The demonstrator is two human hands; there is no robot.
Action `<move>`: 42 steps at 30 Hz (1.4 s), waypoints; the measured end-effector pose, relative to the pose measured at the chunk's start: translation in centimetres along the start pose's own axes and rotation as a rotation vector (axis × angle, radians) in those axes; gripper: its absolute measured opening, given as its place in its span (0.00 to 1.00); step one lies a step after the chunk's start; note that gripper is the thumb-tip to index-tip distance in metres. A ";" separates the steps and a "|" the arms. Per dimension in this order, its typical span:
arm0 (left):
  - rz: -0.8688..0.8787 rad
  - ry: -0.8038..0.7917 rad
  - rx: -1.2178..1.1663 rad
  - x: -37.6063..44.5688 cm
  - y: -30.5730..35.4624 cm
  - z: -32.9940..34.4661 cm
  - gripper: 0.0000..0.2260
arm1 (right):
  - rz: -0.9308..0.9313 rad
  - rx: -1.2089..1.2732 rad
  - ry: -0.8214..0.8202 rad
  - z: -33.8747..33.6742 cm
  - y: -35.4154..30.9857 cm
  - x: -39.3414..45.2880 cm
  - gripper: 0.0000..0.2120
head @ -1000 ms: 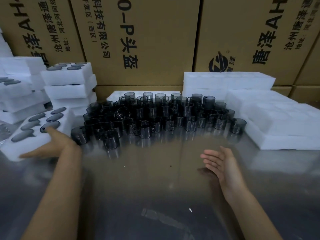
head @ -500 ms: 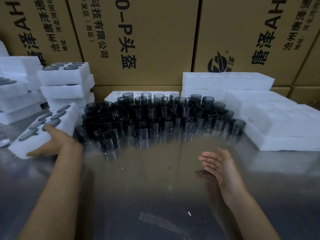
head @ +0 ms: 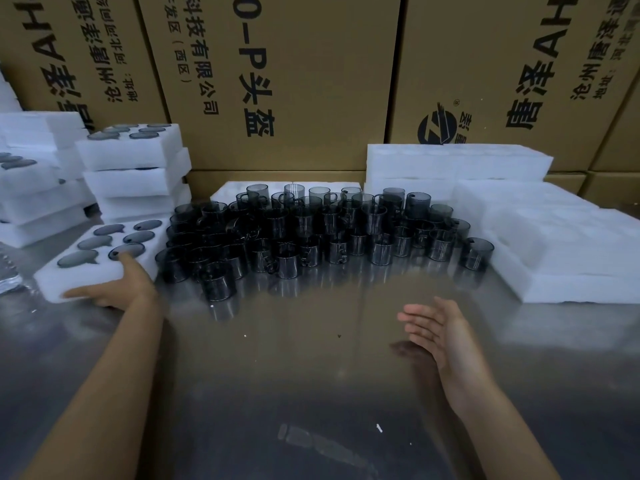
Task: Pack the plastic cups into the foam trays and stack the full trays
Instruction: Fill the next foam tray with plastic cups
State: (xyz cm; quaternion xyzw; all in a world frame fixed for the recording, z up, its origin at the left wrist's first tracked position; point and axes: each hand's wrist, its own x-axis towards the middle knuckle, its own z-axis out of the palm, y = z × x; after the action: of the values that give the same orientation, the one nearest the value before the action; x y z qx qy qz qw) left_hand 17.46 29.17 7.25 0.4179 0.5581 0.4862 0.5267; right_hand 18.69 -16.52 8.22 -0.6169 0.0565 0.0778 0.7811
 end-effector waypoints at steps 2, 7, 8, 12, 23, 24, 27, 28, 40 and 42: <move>-0.048 -0.057 0.043 -0.4 0.7 0.1 0.49 | -0.006 0.001 0.004 0.0 0.0 0.0 0.21; -0.062 -0.149 0.307 0.4 1.1 0.0 0.50 | 0.001 0.001 0.016 0.1 0.1 0.1 0.20; -0.089 -0.178 0.312 0.5 1.2 0.0 0.50 | 0.000 -0.002 0.017 0.1 0.1 0.1 0.20; -0.033 -0.181 0.292 -0.6 1.0 -0.2 0.47 | -0.017 -0.023 0.037 0.3 0.1 -0.1 0.19; 0.501 -0.225 0.193 -14.1 1.5 -1.8 0.32 | -0.034 -0.063 0.080 0.3 0.4 -0.1 0.18; 0.597 -0.264 0.189 -16.1 1.2 -2.1 0.32 | -0.043 -0.063 0.092 0.3 0.5 -0.1 0.17; 0.840 -0.446 0.194 -22.2 -0.6 -2.7 0.29 | -0.076 -0.048 0.127 0.6 0.7 -0.2 0.15; 0.881 -0.529 0.203 -24.1 -1.4 -2.7 0.28 | -0.089 -0.046 0.144 0.7 0.7 -0.2 0.14; 1.354 -1.326 0.766 -32.1 -9.0 -0.6 0.19 | -0.633 -0.986 0.655 -4.8 -4.6 3.2 0.24; 1.335 -1.332 0.732 -32.0 -9.0 -0.4 0.18 | -0.530 -1.223 0.668 -7.1 -7.4 5.5 0.30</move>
State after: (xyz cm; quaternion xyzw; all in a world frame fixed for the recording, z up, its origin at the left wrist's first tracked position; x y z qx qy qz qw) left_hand 20.55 -3.80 4.15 0.9669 -0.0827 0.1481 0.1907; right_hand 25.50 -24.85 12.62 -0.9253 0.0868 -0.2870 0.2322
